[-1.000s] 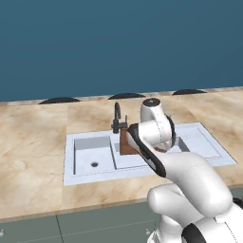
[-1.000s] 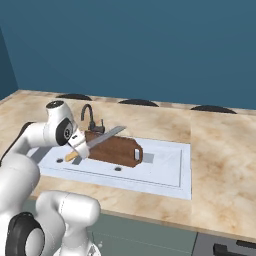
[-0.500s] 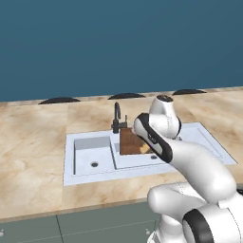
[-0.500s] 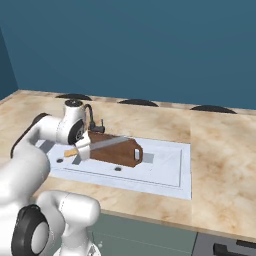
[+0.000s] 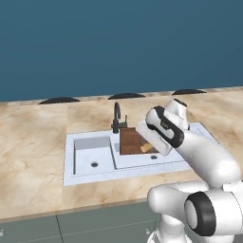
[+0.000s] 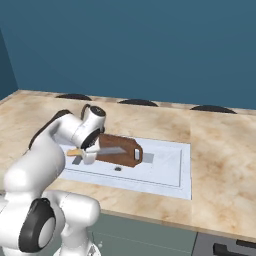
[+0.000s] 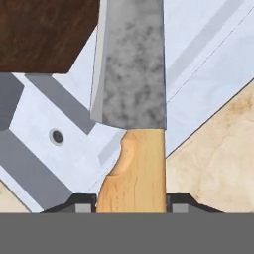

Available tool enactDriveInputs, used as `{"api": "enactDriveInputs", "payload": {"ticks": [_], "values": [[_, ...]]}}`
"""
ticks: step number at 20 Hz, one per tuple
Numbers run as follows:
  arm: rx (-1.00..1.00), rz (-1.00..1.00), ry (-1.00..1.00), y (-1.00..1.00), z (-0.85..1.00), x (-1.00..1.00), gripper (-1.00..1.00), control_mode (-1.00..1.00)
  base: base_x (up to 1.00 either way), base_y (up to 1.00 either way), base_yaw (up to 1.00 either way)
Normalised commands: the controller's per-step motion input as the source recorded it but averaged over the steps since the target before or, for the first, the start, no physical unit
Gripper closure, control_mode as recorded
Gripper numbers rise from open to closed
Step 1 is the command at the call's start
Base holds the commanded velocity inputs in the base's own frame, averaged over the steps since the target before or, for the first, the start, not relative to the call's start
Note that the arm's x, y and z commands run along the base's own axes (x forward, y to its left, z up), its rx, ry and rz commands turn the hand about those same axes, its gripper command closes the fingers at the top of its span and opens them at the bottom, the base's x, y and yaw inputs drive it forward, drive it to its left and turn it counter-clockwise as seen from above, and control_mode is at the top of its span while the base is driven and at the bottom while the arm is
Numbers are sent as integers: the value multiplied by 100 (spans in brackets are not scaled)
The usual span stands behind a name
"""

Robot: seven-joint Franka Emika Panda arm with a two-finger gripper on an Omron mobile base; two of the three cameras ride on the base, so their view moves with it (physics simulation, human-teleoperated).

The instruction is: Move the cutting board and knife to the sink. Then move spray from the cabinet to the counter.

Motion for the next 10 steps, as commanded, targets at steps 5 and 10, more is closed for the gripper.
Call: {"api": "enactDriveInputs", "payload": {"ticks": [5,10], "values": [[7,-5,11,0,-12,22,100,-100,0,0,0],[6,-19,21,0,-4,31,100,-100,0,0,0]]}}
